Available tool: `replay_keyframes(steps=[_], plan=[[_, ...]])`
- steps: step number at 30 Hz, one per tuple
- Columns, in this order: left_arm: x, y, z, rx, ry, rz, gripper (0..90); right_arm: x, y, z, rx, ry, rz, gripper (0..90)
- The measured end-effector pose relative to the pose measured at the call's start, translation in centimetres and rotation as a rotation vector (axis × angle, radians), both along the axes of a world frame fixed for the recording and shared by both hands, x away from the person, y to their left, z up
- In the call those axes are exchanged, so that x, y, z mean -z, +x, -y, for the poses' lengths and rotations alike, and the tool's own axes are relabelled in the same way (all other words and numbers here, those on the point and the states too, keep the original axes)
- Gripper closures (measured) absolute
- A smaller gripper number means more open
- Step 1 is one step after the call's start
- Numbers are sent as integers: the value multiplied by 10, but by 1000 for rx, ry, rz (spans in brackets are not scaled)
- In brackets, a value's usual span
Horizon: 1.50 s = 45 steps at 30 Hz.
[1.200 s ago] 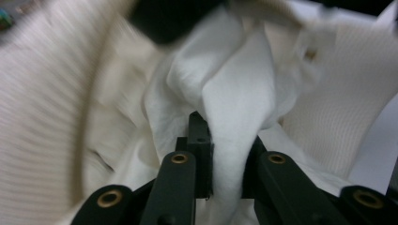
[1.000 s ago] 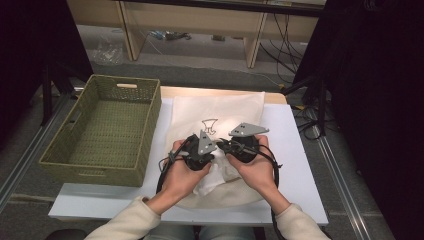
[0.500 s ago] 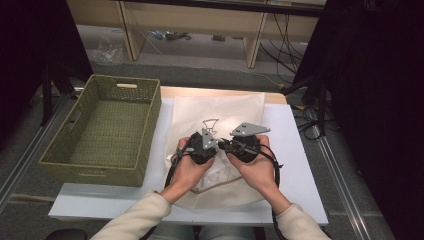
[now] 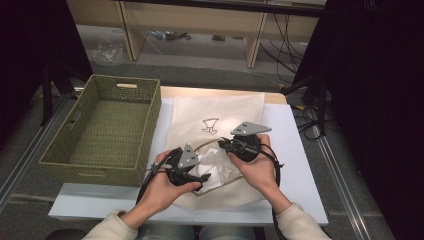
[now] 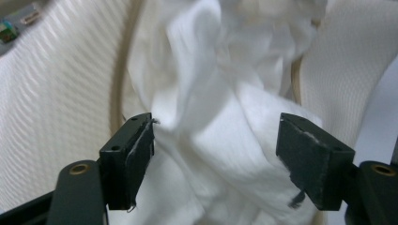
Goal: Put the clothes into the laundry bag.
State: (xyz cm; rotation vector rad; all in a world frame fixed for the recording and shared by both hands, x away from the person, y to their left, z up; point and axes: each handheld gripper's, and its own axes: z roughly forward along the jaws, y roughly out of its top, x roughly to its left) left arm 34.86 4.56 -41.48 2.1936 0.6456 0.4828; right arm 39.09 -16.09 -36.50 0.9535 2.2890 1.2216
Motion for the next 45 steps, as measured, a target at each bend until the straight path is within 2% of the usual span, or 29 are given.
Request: replay_keyframes(steps=[3,7,8,11,12,14,16,20,21,22,23,24,25,26,27,28,29,30,31,32,35,36,37,38,39,41,43,44,45], plan=[[15,8,7,2,43,-51,425,-1,-2,-1,3,-11,-4,876],[29,22,22,-16,52,-98,588,1,-2,-2,0,-11,-5,877],[32,25,24,-22,39,-116,630,1,-2,-2,-3,-10,-10,877],[38,35,30,-31,43,-130,751,1,-2,-2,-5,-8,-18,876],[40,36,32,-48,25,-148,782,1,-3,-2,-9,-10,-17,876],[38,37,34,-45,33,-139,827,1,-3,-2,-9,-14,-6,876],[35,37,36,-55,13,-138,843,1,-3,-3,-7,-9,-11,877],[32,46,40,-71,-7,-112,850,0,-4,-4,-6,-10,-4,877],[31,48,40,-88,6,-99,850,1,-4,-5,-8,-7,-3,876],[33,52,41,-80,-10,-95,850,0,-4,-5,-7,-8,-6,876],[33,55,42,-84,-11,-86,850,0,-4,-5,-5,-10,-5,876],[33,57,42,-89,10,-79,849,1,-4,-5,-5,-4,-2,876],[35,58,46,-132,-40,-67,850,1,-4,-4,-15,-11,-2,876],[36,60,47,-146,-40,-72,849,0,-3,-3,-9,-15,4,876],[35,62,47,-147,-24,-58,848,0,-3,-3,-5,-15,1,877],[37,65,48,-157,-36,-44,848,1,-3,-3,-6,-3,-4,876],[36,66,47,-148,6,-31,847,1,-3,-2,-7,-7,-9,876],[37,67,49,-161,-17,-23,844,1,-3,-3,-3,-4,-10,876],[37,66,48,-159,-15,-22,840,1,-2,-2,-15,-13,-7,876],[37,66,47,-135,-4,-24,833,1,-3,-2,-4,-5,-15,876],[34,62,42,-109,-16,-26,782,1,-3,-2,7,4,-9,876],[31,59,41,-117,-18,-16,754,1,-2,-2,-7,7,-6,876],[31,57,41,-104,-49,-24,717,1,-2,-2,-15,7,-2,876],[27,54,38,-89,-43,-17,682,0,-2,-1,-2,-3,1,875],[26,49,38,-101,-71,-10,656,-1,-3,-1,-2,-2,-10,876],[20,42,33,-72,-48,-4,583,-1,-2,0,-1,3,-12,875],[15,34,30,-54,-42,12,525,-1,-2,0,0,2,-9,875],[13,30,31,-48,-57,11,496,0,-2,-1,-1,1,-9,875],[11,27,30,-40,-46,8,481,0,-2,-1,-1,0,-9,874]])
